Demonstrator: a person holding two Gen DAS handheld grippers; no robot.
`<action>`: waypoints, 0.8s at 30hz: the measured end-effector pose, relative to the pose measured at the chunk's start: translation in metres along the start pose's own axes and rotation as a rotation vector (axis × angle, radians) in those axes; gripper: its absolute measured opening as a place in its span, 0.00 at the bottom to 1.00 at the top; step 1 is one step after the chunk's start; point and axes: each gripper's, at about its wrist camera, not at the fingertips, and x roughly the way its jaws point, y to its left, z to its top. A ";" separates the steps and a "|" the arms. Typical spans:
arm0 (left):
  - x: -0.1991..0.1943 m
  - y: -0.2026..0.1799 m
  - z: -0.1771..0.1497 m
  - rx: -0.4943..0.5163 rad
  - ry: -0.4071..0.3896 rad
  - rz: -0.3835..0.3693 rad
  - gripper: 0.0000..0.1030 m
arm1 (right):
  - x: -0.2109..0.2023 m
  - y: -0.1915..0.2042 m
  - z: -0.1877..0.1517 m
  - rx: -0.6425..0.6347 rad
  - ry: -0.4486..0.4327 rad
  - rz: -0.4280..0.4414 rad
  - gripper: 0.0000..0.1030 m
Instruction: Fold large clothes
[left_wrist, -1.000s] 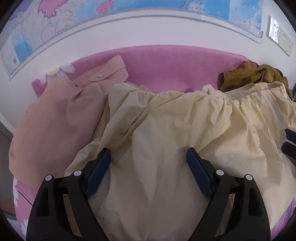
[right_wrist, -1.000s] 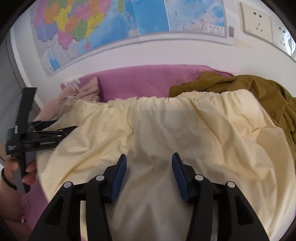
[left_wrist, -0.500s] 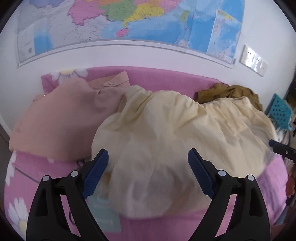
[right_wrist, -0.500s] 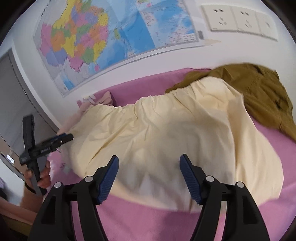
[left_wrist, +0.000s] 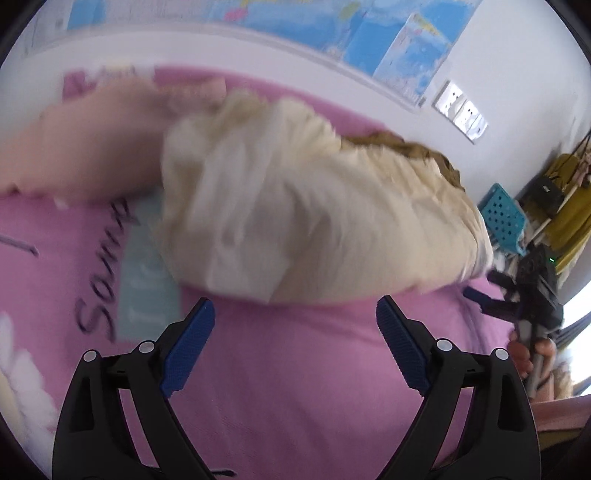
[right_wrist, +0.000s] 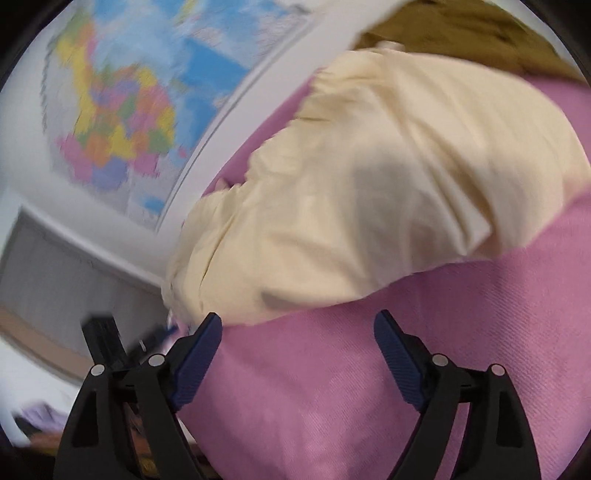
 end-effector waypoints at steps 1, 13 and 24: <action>0.006 0.001 -0.003 -0.014 0.018 0.007 0.84 | 0.002 -0.003 0.002 0.020 -0.008 0.003 0.84; 0.036 -0.013 -0.006 -0.012 0.066 0.082 0.83 | 0.021 -0.003 0.029 0.126 -0.133 -0.054 0.95; 0.041 -0.016 -0.007 -0.016 0.062 0.035 0.89 | 0.046 0.011 0.044 0.124 -0.159 -0.123 0.94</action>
